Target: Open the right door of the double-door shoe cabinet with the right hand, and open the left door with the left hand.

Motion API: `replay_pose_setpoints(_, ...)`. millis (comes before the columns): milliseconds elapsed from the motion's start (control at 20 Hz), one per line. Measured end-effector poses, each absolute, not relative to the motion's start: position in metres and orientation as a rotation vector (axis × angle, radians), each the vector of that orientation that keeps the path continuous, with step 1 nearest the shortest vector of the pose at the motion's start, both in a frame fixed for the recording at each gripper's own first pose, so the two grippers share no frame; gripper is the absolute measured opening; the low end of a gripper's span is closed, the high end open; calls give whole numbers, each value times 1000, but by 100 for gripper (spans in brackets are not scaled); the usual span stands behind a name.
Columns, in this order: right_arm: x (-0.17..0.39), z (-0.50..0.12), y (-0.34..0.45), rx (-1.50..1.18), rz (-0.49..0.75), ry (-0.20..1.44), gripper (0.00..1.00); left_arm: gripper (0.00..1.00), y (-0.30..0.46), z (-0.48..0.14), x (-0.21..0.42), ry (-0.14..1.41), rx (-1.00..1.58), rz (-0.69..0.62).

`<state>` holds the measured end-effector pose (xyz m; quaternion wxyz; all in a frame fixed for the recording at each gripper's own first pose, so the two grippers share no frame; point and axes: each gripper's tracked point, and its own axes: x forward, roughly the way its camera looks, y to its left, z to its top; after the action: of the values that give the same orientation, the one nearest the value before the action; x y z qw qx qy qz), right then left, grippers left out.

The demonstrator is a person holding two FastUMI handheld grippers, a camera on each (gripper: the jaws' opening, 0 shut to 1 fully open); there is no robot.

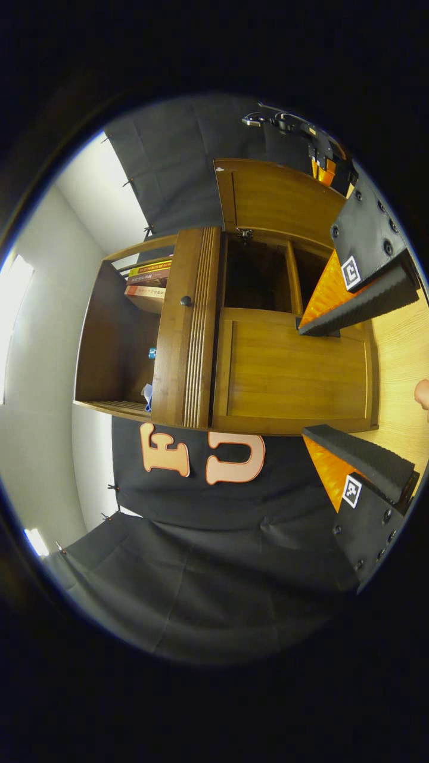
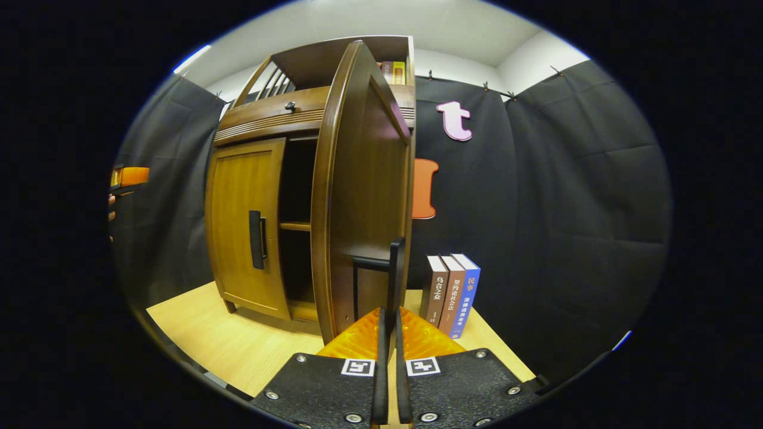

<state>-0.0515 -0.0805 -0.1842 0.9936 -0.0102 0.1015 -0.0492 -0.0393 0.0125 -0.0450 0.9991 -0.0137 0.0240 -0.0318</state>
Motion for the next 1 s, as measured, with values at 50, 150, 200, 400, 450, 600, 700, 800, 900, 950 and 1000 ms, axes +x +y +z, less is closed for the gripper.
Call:
replay_pose_setpoints(50,-52,-185,-87,-14,-103,205,4,95,9,-46,-40,50,-25,-66)
replay_pose_setpoints(150,-53,-184,-100,-2,-116,207,2,95,6,-48,-38,55,-22,-72)
replay_pose_setpoints(200,-54,-184,-106,6,-118,207,2,95,4,-48,-36,56,-20,-73)
replay_pose_setpoints(400,-52,-184,-129,37,-121,205,2,95,-5,-53,-31,68,-18,-80)
replay_pose_setpoints(450,-52,-185,-133,44,-115,204,2,95,-8,-54,-29,72,-15,-83)
replay_pose_setpoints(600,-51,-185,-139,54,-91,198,1,97,-18,-55,-23,74,-3,-93)
replay_pose_setpoints(700,-52,-185,-144,58,-78,191,12,95,-26,-61,-19,79,1,-103)
replay_pose_setpoints(800,-51,-186,-147,64,-65,182,2,96,-34,-65,-13,81,-2,-116)
replay_pose_setpoints(900,-53,-185,-153,65,-58,175,13,97,-43,-70,-7,84,-7,-126)
replay_pose_setpoints(950,-55,-183,-157,59,-63,169,4,97,-48,-73,-1,84,-8,-131)
replay_pose_setpoints(1000,-58,-181,-164,53,-73,157,4,97,-52,-75,3,83,-7,-132)
